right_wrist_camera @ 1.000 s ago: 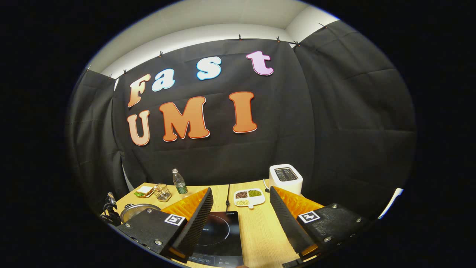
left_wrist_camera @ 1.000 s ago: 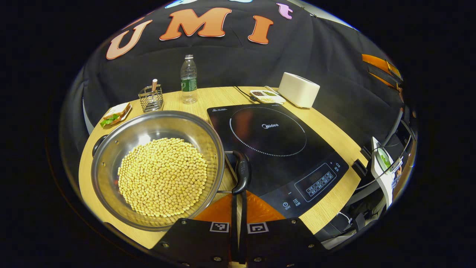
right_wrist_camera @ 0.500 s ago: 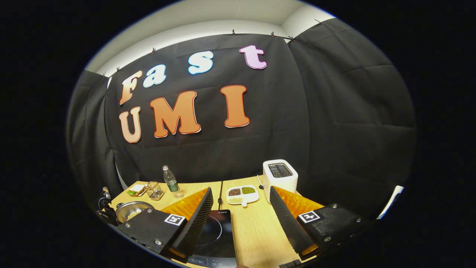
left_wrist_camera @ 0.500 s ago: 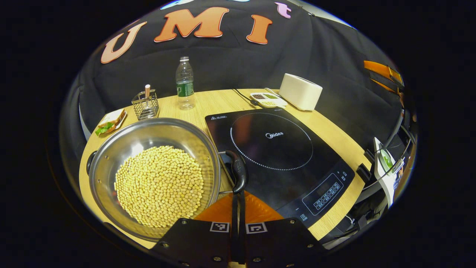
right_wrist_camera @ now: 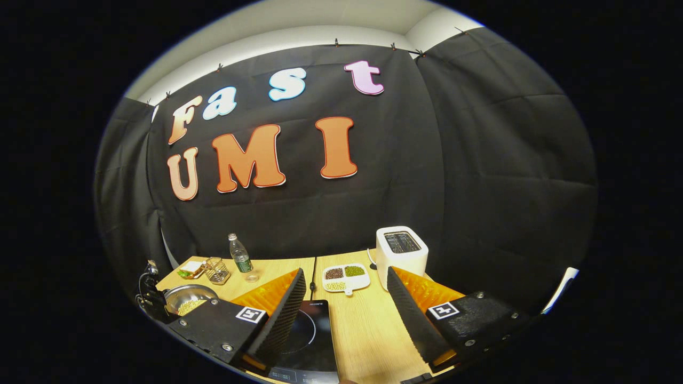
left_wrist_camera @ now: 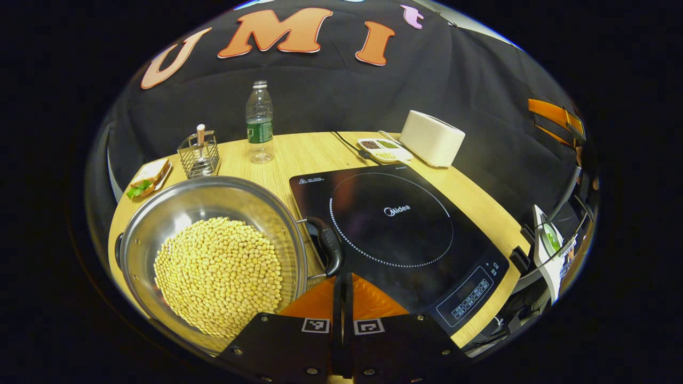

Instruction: First push the handle of the pot to place it horizontally, then grasp the pot with both hands and set it on the induction cooktop.

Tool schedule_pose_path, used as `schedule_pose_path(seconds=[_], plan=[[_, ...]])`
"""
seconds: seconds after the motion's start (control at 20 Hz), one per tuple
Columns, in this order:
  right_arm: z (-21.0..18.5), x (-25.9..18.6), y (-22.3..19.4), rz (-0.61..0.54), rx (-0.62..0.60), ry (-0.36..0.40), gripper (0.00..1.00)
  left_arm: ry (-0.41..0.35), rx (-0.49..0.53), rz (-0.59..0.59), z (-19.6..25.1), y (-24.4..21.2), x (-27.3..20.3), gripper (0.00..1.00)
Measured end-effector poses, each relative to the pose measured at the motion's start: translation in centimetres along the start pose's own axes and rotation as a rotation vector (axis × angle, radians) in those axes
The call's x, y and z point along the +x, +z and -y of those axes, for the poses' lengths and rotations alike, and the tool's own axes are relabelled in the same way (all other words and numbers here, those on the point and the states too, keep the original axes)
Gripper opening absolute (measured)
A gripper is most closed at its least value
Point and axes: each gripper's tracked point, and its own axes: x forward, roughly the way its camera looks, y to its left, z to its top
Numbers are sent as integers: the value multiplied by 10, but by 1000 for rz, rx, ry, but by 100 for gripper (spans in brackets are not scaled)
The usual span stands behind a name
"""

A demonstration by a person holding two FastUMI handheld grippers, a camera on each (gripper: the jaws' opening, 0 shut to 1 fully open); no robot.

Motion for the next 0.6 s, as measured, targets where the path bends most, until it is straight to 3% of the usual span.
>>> schedule_pose_path(seconds=[0.45,0.6], plan=[[-20,8,-9,-22,-7,2,95,-28,-22,46,-6,24,11,2],[-38,4,-9,-20,-6,16,95,10,-14,97,-19,36,-5,2]])
